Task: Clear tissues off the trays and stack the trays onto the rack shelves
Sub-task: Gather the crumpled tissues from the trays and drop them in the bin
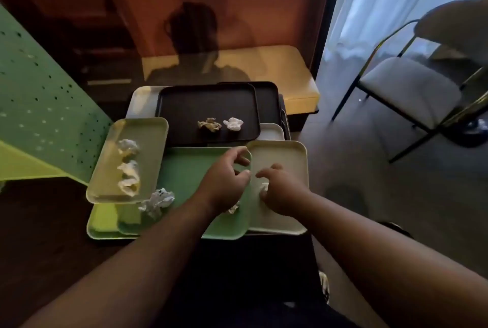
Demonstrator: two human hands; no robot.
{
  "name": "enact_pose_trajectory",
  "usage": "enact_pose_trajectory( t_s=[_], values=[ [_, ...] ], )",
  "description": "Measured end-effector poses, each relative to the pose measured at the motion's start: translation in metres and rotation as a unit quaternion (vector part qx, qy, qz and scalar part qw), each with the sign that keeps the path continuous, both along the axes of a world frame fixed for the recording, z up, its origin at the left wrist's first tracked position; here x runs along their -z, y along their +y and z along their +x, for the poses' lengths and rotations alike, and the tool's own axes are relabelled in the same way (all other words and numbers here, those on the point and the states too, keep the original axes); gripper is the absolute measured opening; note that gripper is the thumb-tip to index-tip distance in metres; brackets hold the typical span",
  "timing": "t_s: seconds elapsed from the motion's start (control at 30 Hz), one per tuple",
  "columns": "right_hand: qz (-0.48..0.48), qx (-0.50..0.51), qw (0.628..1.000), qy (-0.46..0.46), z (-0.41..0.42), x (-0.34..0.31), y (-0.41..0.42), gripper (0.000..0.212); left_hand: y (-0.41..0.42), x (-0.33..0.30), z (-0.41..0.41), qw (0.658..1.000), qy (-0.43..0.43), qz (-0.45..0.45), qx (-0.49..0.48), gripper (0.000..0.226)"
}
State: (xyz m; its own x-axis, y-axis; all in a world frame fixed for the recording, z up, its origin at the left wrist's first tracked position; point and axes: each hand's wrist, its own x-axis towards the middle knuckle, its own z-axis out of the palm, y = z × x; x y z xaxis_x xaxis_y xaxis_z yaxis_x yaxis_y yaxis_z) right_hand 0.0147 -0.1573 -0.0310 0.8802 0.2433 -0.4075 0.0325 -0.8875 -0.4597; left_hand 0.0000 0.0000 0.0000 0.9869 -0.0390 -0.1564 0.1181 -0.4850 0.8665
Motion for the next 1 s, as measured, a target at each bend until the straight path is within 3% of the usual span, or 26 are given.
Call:
enact_pose_trajectory(
  t_s=[0.2, 0.3, 0.37, 0.47, 0.57, 0.67, 0.73, 0.83, 0.93, 1.0],
  values=[
    [-0.057, -0.007, 0.998, -0.002, -0.003, 0.025, 0.002, 0.029, 0.006, 0.01, -0.007, 0.999, 0.041, -0.006, -0.024, 0.049],
    [0.076, 0.123, 0.989, -0.028, 0.002, 0.014, 0.007, 0.015, 0.013, 0.011, -0.01, 0.996, 0.066, -0.045, -0.05, 0.047],
    [0.201, 0.149, 0.967, -0.039, 0.003, -0.007, 0.019, 0.005, 0.018, 0.008, -0.012, 0.988, 0.094, -0.096, -0.074, 0.049],
    [0.374, 0.096, 0.922, 0.019, -0.003, -0.034, 0.047, 0.031, 0.028, 0.0, -0.016, 0.968, 0.126, -0.2, -0.089, 0.032],
    [0.431, 0.07, 0.896, 0.083, -0.016, -0.041, 0.068, 0.049, 0.043, -0.004, -0.022, 0.962, 0.122, -0.22, -0.103, 0.018],
    [0.274, 0.007, 0.961, -0.024, -0.02, -0.028, 0.077, 0.053, 0.06, 0.002, -0.028, 0.964, 0.121, -0.191, -0.14, 0.025],
    [0.17, -0.033, 0.984, -0.042, -0.018, -0.018, 0.081, 0.059, 0.07, 0.009, -0.031, 0.967, 0.116, -0.147, -0.175, 0.028],
    [0.061, -0.095, 0.992, -0.053, -0.018, -0.009, 0.087, 0.058, 0.084, 0.018, -0.034, 0.963, 0.118, -0.116, -0.211, 0.029],
    [-0.097, -0.177, 0.977, -0.073, -0.013, -0.002, 0.088, 0.037, 0.094, 0.022, -0.036, 0.961, 0.131, -0.106, -0.222, 0.025],
    [-0.115, -0.197, 0.972, -0.05, -0.008, -0.002, 0.091, 0.021, 0.099, 0.026, -0.037, 0.963, 0.126, -0.093, -0.22, 0.017]
  ],
)
